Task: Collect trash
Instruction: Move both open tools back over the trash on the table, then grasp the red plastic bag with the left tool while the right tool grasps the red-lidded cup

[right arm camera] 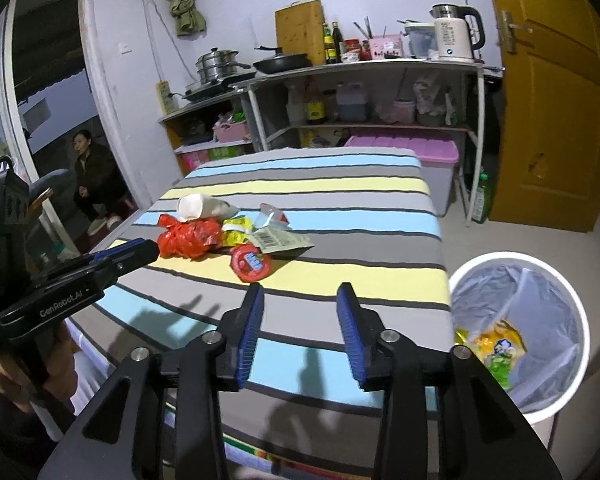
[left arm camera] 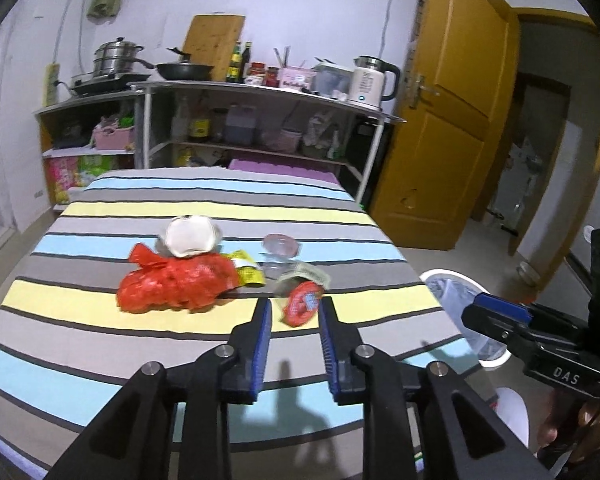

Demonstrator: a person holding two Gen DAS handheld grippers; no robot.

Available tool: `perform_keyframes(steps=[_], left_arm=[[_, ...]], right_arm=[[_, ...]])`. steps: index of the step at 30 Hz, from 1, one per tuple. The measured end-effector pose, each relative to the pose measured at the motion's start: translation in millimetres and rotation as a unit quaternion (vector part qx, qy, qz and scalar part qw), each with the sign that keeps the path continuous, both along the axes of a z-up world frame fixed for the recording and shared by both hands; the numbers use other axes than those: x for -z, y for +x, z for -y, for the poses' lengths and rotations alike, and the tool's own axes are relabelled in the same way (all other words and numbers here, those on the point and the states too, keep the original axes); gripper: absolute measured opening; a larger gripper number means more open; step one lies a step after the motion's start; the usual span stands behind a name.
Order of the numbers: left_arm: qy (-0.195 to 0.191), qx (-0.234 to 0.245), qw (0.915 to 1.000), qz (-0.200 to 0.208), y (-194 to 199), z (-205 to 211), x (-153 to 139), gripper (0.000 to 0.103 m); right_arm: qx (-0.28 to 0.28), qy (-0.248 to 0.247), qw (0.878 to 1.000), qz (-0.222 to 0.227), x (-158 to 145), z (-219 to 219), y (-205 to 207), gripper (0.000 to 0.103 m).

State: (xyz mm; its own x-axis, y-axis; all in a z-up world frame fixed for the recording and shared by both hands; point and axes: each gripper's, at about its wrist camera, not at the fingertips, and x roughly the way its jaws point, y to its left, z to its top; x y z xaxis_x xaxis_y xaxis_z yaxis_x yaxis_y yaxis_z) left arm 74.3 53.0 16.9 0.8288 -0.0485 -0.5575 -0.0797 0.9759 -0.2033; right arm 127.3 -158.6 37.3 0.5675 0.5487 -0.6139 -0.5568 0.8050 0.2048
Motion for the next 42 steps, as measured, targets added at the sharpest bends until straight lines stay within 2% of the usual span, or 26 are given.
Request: perform_keyframes(steps=[8,12,17,22,27,33,37,42], left_arm=[[0.000,-0.043,0.9991,-0.004,4.1,-37.1,7.1,0.035],[0.003,-0.066,0.9978,-0.004,9.0,-58.4,11.8,0.043],[0.008,-0.090,0.9958,-0.009,18.3,-83.3,20.0,0.047],[0.015,-0.092,0.9954,-0.020,34.3,-105.2,30.9,0.052],[0.006,-0.073,0.9971,-0.021,54.3,-125.5,36.2,0.061],[-0.016,-0.014,0.9986,-0.048,81.4,-137.8,50.8,0.063],[-0.032,0.024,0.9979,-0.051,78.9,-133.8,56.3,0.064],[-0.033,0.057,0.9966,-0.049,63.9,-124.8,56.4,0.064]], right_arm=[[-0.028,-0.006,1.000,-0.010,10.6,-27.3,9.7,0.046],[-0.039,-0.006,0.999,-0.019,16.9,-40.8,16.3,0.046],[-0.048,-0.009,0.998,-0.033,25.4,-55.4,24.6,0.047],[-0.052,-0.014,0.998,-0.043,32.5,-66.1,32.7,0.048],[-0.054,-0.020,0.997,-0.049,38.4,-73.2,38.3,0.048],[-0.051,-0.026,0.997,-0.054,43.9,-80.9,46.5,0.048],[-0.056,-0.033,0.996,-0.059,48.2,-88.7,52.1,0.049],[-0.067,-0.042,0.995,-0.067,56.7,-102.2,60.4,0.049]])
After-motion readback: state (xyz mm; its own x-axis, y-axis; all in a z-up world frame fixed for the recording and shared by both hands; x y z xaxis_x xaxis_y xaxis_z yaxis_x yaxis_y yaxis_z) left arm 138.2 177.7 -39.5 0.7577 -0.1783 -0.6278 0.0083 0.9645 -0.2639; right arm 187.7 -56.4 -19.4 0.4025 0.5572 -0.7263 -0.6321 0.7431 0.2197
